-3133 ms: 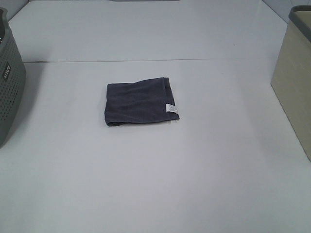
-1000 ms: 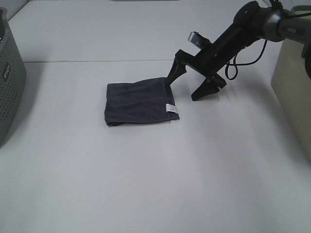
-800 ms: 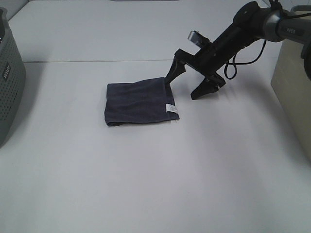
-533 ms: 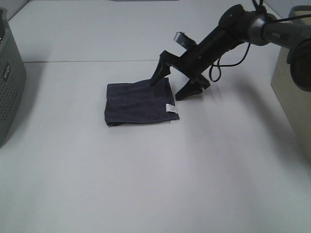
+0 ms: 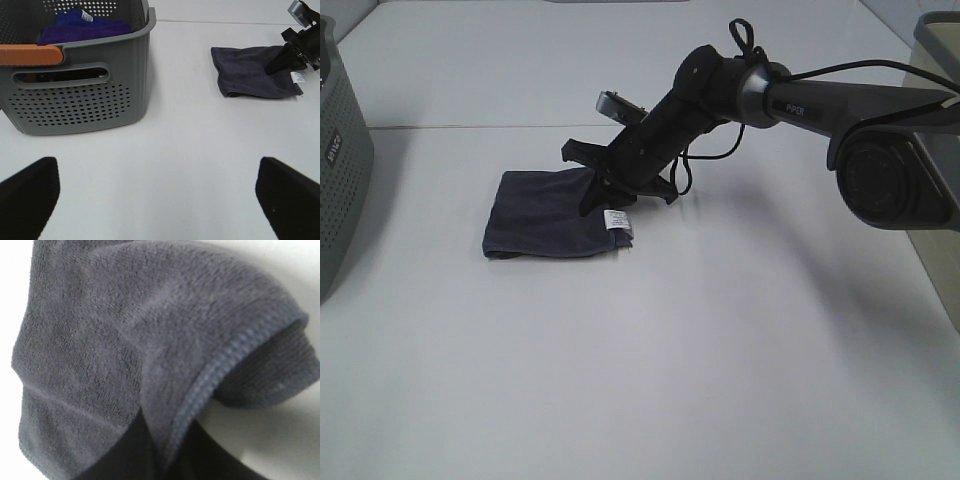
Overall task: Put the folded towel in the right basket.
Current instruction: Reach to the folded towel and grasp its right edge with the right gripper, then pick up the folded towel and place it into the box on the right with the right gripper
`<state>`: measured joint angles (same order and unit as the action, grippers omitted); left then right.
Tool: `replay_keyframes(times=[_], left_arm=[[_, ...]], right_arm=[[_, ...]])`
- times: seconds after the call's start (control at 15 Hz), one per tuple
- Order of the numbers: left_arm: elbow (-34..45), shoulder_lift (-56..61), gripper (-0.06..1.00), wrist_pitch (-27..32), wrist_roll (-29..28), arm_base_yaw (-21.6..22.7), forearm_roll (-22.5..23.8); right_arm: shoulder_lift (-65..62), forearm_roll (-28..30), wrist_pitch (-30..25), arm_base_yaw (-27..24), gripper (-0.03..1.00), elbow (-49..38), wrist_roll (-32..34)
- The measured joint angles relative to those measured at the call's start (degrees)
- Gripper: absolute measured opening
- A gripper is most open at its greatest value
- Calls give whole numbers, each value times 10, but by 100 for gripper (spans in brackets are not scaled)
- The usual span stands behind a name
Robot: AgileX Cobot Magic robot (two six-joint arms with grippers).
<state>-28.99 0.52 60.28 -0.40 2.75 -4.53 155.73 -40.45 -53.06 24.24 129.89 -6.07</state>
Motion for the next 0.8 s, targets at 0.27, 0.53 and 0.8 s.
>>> replay_keyframes(times=[0.27,0.53,0.8], left_arm=[[0,0,99,0,0,0,0],[0,0,99,-1,0,0,0],[0,0,99,-1,0,0,0]], right_arm=[[-14,18,-23,-2,5,4,0],[-96,82,-153,-58,5,119,15],[-245,123,-159,-175,5,179,31]])
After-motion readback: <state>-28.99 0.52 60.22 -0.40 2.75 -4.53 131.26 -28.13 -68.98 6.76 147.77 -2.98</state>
